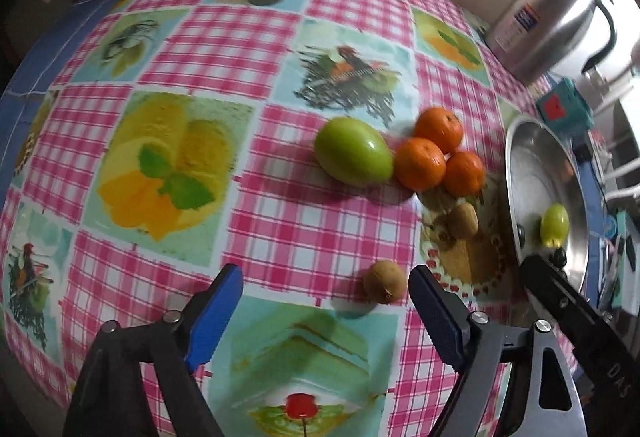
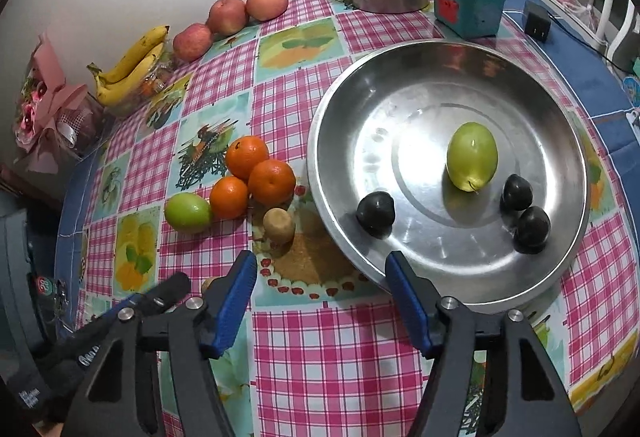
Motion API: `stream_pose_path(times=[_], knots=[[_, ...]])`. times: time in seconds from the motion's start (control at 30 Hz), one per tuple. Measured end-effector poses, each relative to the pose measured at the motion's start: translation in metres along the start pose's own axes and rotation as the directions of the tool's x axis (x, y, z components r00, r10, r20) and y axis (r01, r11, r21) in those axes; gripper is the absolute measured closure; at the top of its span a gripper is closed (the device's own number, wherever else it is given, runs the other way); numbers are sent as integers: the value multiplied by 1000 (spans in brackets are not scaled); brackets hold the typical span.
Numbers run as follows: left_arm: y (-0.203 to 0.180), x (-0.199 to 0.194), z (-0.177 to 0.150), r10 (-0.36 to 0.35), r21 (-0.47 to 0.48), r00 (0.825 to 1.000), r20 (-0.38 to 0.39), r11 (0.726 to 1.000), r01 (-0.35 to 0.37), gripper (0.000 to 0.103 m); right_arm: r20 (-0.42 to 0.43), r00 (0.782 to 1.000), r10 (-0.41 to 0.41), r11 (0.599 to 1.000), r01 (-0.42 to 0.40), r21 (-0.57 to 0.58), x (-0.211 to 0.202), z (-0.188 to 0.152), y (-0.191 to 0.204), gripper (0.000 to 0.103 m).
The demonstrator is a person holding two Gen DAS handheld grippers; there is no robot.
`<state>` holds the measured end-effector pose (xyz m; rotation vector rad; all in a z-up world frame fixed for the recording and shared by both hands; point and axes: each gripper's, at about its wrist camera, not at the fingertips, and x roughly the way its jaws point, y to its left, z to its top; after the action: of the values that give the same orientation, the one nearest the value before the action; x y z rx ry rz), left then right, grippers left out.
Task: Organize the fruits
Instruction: 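Move the left tool toward the brown kiwi while the right tool moves toward the remaining fruit, then grasp the brown kiwi with the left tool while the right tool grasps the small tan kiwi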
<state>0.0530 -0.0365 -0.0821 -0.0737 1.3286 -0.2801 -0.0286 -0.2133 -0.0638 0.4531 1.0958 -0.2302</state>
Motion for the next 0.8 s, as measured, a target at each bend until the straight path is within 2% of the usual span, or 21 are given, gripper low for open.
stream_pose_path(times=[0.2,0.47,0.63,0.8], knots=[[-13,9,-2,-17,50,999,-33,999,18,31,-1,1000,5,1000,-5,-5,0,0,2,35],[-27,16,-2,-39,97,998,-51,994,44,61,-4,1000,2,1000,-2,-11,1,-1,3,35],[-34,16,-4,-50,120,997,-54,991,56,75,-4,1000,1,1000,-1,-11,2,-1,4,35],[-39,19,-2,-47,127,998,-48,991,53,75,-9,1000,2,1000,-2,-13,2,0,4,35]])
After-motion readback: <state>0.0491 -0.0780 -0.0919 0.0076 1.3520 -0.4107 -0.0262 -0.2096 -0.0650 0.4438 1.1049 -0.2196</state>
